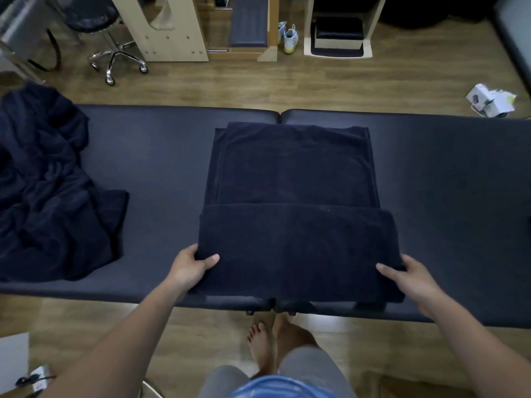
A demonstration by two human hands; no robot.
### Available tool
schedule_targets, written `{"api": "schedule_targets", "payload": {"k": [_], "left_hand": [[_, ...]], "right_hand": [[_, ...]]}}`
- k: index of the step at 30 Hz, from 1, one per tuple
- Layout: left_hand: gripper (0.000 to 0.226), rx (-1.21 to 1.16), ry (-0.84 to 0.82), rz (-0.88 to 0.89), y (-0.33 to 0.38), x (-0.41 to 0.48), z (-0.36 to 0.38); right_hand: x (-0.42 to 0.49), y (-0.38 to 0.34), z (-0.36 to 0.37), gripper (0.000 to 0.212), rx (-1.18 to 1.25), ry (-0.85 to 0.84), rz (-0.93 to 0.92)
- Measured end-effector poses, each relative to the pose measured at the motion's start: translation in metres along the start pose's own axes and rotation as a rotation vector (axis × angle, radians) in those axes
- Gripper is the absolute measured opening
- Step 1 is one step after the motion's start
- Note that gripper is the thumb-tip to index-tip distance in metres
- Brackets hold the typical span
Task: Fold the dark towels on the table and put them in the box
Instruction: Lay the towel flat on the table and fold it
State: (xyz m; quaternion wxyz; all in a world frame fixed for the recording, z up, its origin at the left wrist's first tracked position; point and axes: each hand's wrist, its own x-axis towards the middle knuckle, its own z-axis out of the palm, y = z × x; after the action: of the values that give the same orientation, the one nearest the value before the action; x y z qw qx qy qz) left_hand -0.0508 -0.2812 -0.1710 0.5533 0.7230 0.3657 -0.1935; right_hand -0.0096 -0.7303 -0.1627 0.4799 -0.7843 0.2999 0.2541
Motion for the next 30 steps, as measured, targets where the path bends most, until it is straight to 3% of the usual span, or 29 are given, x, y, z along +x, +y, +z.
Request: {"api": "schedule_targets", "payload": {"k": [3, 8, 11, 13, 17, 20, 26, 30], "left_hand": [[0.015, -0.153, -0.034, 0.007, 0.003, -0.005, -0.008], [0.018, -0.209, -0.041, -0.045, -0.008, -0.018, -0.009], [0.033, -0.254, 0.007, -0.072, -0.009, -0.018, 0.000], [0.037, -0.239, -0.055, -0.117, -0.004, -0.015, -0.001], [0.029, -0.215, -0.094, -0.024, 0.010, -0.020, -0.008], [0.031, -0.300, -0.120, 0.071, 0.009, -0.032, -0.014], [0.037, -0.235, -0.118, -0.063, -0.022, -0.042, 0.000], [0.026, -0.216, -0.142, 0.010, -0.005, -0.042, -0.006]], "right_hand": [[-0.001, 0.005, -0.004, 0.021, -0.012, 0.013, -0.003], [-0.006, 0.023, -0.008, 0.025, -0.044, -0.017, 0.043], [-0.008, 0.013, 0.004, 0.044, 0.024, 0.008, 0.032], [-0.008, 0.003, 0.009, 0.057, 0.057, 0.035, 0.025], [-0.011, -0.009, 0.011, 0.038, 0.007, -0.024, 0.031], [-0.020, -0.011, 0.005, 0.030, 0.069, 0.031, 0.013], [-0.043, 0.019, 0.010, 0.034, 0.056, -0.005, 0.064], [-0.042, 0.018, 0.006, 0.029, -0.018, 0.036, 0.024]]}}
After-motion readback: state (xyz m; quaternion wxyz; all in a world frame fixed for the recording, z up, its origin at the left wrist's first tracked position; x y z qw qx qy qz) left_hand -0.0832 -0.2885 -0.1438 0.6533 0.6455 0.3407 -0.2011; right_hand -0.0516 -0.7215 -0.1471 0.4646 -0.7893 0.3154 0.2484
